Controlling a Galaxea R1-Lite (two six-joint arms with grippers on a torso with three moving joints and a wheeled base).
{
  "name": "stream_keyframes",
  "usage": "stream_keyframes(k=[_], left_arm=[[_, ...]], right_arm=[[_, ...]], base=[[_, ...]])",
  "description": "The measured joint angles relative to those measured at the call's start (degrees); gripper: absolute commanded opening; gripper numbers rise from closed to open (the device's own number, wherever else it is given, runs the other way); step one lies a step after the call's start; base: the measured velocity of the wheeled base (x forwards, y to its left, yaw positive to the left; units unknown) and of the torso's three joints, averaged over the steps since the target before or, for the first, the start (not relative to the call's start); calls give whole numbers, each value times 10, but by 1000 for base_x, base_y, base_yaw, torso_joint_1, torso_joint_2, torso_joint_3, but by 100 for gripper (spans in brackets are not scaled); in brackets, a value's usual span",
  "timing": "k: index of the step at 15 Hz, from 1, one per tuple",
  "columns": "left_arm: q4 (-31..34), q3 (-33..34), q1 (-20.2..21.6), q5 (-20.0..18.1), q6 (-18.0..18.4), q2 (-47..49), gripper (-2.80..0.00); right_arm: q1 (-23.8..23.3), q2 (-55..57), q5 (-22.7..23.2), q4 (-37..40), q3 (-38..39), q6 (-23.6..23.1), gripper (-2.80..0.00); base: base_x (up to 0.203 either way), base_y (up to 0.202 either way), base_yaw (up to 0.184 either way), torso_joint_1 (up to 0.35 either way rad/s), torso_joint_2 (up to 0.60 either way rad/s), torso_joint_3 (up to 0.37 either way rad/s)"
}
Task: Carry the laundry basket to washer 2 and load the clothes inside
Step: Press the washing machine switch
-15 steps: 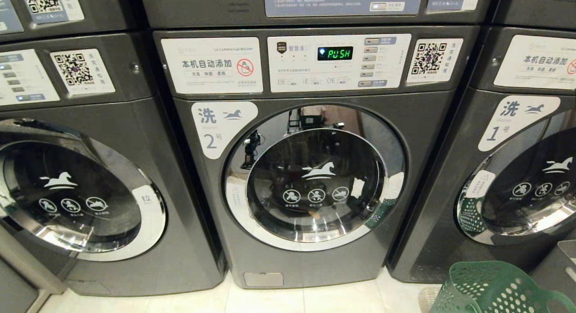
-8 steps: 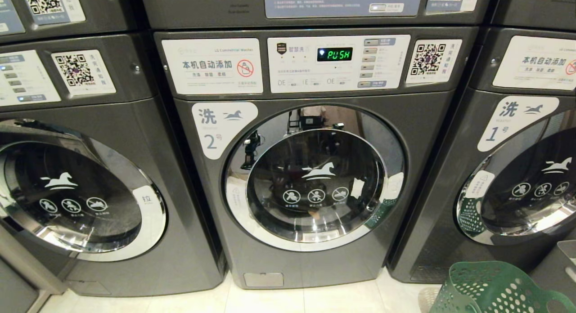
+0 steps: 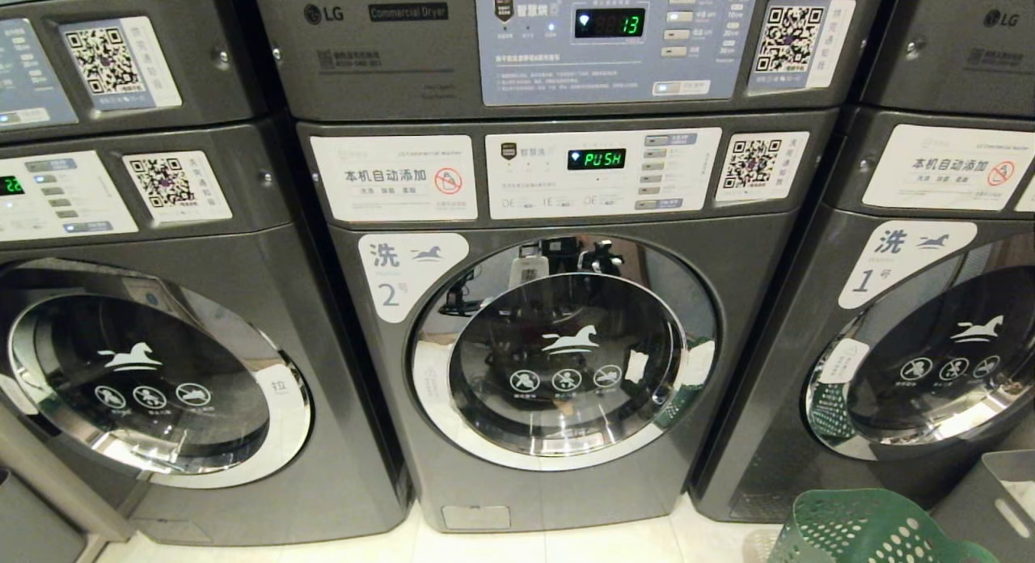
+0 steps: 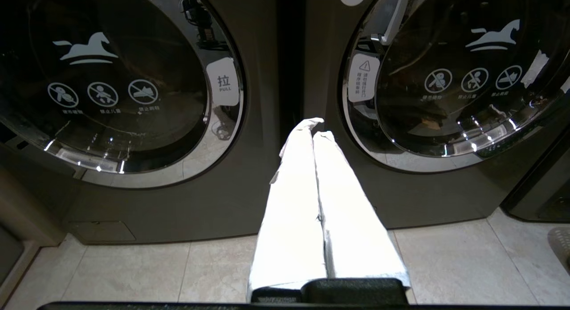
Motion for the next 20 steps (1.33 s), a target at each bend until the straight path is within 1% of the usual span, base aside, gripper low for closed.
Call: stream_keyframes(k=[12, 15, 20], left_arm=[[0, 0, 0, 0, -3, 0, -280], [0, 0, 0, 0, -4, 0, -280], [0, 0, 0, 0, -4, 0, -280]], right_arm=[[0, 0, 0, 0, 0, 0, -280], [0, 0, 0, 0, 0, 2, -280], [0, 0, 0, 0, 0, -2, -280]], base=[[0, 0, 0, 196, -501, -307], [0, 0, 0, 89, -199, -118], [0, 0, 0, 8, -18, -11]])
